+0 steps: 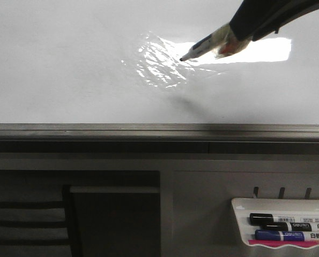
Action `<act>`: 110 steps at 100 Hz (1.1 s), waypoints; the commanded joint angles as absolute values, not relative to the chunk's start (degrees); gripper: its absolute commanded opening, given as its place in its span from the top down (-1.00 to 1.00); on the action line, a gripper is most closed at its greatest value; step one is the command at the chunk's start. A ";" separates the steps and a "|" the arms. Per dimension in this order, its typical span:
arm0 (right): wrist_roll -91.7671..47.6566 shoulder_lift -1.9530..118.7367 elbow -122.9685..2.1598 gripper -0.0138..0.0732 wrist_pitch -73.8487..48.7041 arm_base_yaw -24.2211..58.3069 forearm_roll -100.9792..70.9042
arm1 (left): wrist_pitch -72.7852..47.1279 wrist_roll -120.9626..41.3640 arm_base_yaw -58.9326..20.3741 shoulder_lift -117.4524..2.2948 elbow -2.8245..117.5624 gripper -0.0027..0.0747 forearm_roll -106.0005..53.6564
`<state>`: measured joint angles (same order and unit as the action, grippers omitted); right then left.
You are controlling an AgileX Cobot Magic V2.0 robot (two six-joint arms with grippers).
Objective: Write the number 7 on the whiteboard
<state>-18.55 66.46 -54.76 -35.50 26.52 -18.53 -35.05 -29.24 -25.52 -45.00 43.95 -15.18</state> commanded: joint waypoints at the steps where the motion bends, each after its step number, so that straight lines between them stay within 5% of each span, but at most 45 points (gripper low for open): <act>1: -18.52 68.13 -58.70 0.83 -30.02 26.65 -19.31 | -30.58 -28.76 -25.34 -44.66 45.34 -0.06 -16.70; 110: -18.40 74.13 -61.05 0.83 -33.16 18.88 -18.85 | -29.12 -28.76 -25.34 -44.66 45.34 -0.06 -16.70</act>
